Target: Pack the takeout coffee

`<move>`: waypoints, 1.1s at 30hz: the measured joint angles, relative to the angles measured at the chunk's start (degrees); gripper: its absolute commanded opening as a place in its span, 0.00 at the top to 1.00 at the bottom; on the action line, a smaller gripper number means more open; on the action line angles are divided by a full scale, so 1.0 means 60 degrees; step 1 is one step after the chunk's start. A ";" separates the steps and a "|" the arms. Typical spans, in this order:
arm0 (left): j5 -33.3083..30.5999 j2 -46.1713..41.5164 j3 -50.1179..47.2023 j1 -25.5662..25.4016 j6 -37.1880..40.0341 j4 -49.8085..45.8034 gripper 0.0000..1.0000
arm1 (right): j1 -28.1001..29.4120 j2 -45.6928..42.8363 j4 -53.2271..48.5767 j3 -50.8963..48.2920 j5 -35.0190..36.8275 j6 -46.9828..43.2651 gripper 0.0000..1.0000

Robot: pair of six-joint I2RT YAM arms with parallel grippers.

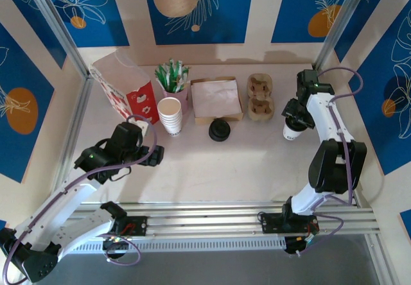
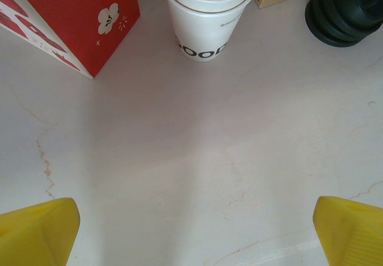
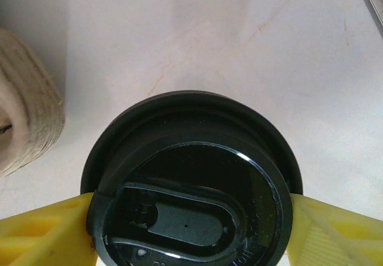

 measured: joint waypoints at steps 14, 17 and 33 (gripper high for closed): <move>-0.0004 -0.0007 0.0000 0.0000 0.0000 0.0000 0.00 | -0.0248 0.0463 -0.0069 0.0189 -0.0124 0.0098 0.12; -0.0007 -0.0007 0.0000 0.0000 0.0000 0.0000 0.00 | -0.0248 0.0455 -0.0076 0.0197 -0.0135 0.0124 0.09; -0.0994 -0.1854 -0.0175 0.0000 -0.0015 0.0244 0.00 | 0.1985 -0.2743 -0.0018 0.0211 0.0382 0.0208 0.13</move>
